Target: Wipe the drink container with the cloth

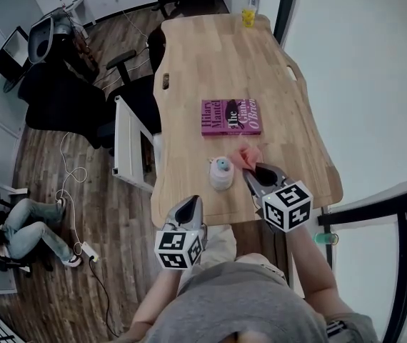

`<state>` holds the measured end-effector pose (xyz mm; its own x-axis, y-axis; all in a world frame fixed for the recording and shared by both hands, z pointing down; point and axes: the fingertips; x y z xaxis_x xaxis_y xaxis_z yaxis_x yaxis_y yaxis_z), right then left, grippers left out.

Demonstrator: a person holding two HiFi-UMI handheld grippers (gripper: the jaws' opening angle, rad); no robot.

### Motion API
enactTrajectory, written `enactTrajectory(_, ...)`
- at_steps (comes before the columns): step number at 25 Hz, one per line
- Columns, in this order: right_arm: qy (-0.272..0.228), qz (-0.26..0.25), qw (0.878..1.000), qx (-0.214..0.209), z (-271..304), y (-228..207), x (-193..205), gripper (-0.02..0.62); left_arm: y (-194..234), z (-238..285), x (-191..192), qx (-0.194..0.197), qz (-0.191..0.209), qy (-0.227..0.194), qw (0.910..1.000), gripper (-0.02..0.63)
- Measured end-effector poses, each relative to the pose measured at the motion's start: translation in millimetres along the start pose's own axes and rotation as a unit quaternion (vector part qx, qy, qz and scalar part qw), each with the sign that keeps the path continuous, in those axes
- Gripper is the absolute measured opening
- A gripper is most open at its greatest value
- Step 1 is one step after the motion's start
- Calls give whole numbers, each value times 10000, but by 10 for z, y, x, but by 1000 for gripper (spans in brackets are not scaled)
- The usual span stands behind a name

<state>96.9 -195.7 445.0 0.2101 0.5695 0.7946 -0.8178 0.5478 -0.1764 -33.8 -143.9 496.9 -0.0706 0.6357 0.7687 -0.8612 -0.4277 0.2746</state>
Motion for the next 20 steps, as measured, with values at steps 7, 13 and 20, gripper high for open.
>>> enactTrajectory(7, 488, -156, 9982, -327, 356, -126, -104, 26, 178, 197, -250, -37, -83, -35, 10000, 3)
enactTrajectory(13, 826, -247, 9946, -580, 595, -198, -112, 26, 302, 360, -445, -48, -135, -98, 9998, 3)
enactTrajectory(20, 1251, -489, 9853, -1052, 811, -159, -63, 26, 433, 470, -536, -116, -218, -92, 9997, 3)
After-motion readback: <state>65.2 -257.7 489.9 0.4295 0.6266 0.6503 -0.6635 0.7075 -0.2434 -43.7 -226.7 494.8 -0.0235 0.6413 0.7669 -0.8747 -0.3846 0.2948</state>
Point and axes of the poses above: the fingertips, and each gripper's own axes: z forward along the fingers, y to its left, x out of its underside, and after that the axes turned 13 degrees about y, right-handed
